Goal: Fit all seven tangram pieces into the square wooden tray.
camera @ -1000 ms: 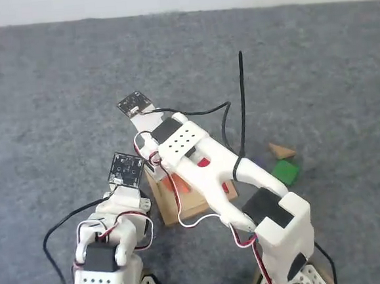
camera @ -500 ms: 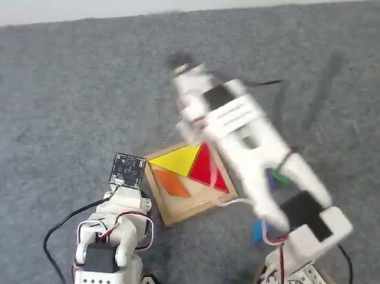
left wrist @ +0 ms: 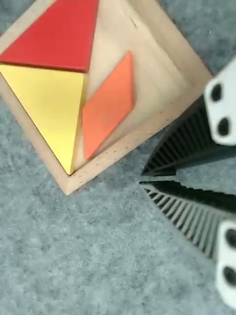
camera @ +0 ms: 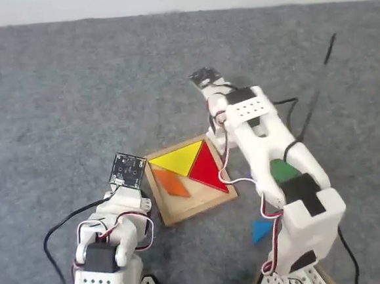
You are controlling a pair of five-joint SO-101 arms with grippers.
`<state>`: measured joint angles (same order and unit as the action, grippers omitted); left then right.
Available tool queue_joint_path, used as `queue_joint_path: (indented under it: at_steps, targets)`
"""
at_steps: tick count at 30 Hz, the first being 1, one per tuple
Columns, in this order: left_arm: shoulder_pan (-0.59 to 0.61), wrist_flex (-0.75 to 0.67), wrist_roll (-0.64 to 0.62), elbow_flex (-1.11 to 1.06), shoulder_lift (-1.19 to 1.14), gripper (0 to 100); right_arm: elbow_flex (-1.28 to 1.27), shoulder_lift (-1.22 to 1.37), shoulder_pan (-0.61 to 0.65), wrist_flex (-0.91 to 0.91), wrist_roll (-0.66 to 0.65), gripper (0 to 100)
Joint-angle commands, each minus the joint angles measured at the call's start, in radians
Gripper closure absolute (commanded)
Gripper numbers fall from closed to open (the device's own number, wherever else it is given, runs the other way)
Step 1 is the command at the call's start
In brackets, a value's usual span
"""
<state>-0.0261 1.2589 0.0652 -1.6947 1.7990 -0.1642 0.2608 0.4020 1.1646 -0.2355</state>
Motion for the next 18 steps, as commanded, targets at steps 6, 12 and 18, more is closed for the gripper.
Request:
queue_joint_path:
  at_steps: [6,12,18]
  targets:
    - [0.003,0.003,0.006,0.010,0.018,98,-0.084,-0.054,0.090,-0.019,-0.021,88.1]
    - [0.003,0.003,0.006,0.010,0.018,98,-0.249,-0.239,0.096,-0.035,-0.021,88.1]
    - [0.003,0.003,0.006,0.010,0.018,98,-0.491,-0.463,0.119,-0.111,-0.023,88.1]
